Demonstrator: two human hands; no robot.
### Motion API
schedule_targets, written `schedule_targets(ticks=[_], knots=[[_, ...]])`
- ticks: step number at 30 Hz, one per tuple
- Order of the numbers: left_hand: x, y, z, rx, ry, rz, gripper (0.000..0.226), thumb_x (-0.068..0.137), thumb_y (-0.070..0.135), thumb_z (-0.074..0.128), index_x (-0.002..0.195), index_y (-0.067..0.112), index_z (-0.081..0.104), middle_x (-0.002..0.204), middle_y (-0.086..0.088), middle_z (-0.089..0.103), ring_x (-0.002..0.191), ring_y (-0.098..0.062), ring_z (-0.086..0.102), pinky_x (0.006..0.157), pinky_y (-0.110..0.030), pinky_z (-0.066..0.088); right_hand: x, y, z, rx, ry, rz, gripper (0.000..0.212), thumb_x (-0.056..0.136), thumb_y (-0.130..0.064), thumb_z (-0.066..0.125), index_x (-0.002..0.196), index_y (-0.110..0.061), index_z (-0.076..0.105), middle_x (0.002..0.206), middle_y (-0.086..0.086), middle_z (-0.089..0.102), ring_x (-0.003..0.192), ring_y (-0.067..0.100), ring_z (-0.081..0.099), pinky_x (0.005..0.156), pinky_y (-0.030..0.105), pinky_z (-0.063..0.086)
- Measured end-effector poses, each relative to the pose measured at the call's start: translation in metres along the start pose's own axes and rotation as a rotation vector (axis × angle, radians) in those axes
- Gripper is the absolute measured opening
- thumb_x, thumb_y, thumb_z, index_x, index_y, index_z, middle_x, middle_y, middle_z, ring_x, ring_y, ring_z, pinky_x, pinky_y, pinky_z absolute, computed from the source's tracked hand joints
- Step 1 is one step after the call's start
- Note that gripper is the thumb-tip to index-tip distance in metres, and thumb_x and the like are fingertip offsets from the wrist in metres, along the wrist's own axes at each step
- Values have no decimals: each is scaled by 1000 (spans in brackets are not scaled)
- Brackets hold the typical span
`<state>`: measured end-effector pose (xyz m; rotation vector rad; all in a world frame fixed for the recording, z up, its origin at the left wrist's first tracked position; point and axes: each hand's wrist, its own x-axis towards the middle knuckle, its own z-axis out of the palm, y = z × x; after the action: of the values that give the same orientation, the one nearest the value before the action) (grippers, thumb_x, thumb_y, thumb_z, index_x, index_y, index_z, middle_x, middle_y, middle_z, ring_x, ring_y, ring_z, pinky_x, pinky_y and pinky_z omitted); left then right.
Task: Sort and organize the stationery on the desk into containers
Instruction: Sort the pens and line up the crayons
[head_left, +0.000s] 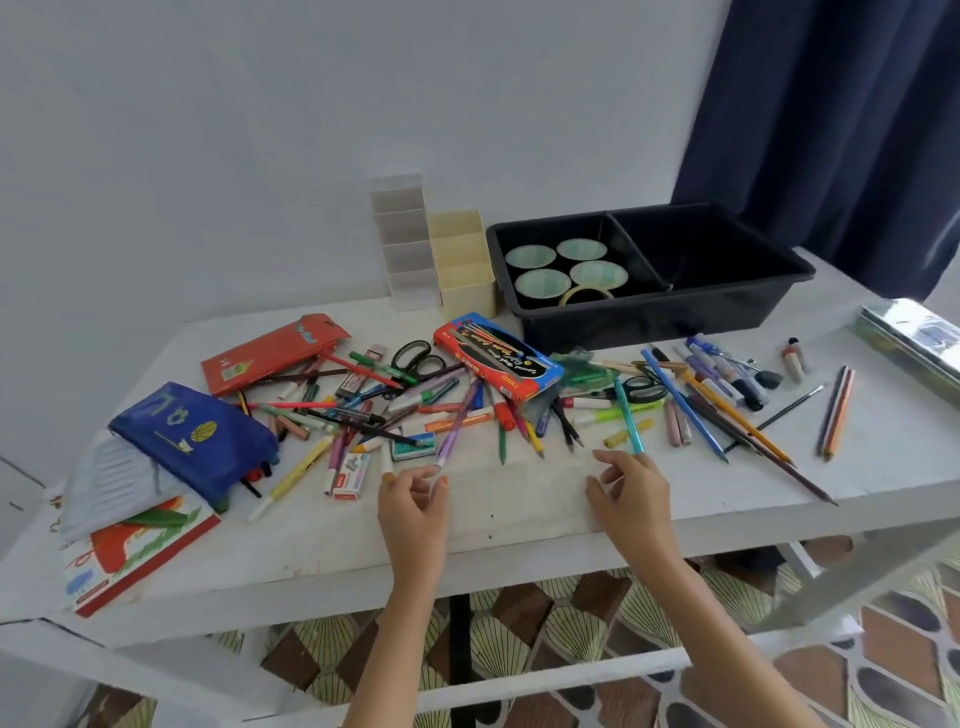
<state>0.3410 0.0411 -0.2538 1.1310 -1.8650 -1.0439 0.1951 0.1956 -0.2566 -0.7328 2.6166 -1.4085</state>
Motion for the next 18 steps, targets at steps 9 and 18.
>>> schedule_targets(ticks=[9,18], knots=[[-4,5,17,216,167,127,18,86,15,65,103,7,65,103,-10,53,94,-19,49,73,-23,36,4,4,-5,-52,75,-119,24,92,-20,58,113,-9,61,99,2,51,75,9,50,68,21,43],[-3,27,32,257,138,325,14,85,17,66,98,15,66,96,2,57,95,-16,51,84,-18,25,48,-9,-18,-180,101,-172,23,95,-14,53,112,-8,66,104,4,59,81,10,48,72,19,35]])
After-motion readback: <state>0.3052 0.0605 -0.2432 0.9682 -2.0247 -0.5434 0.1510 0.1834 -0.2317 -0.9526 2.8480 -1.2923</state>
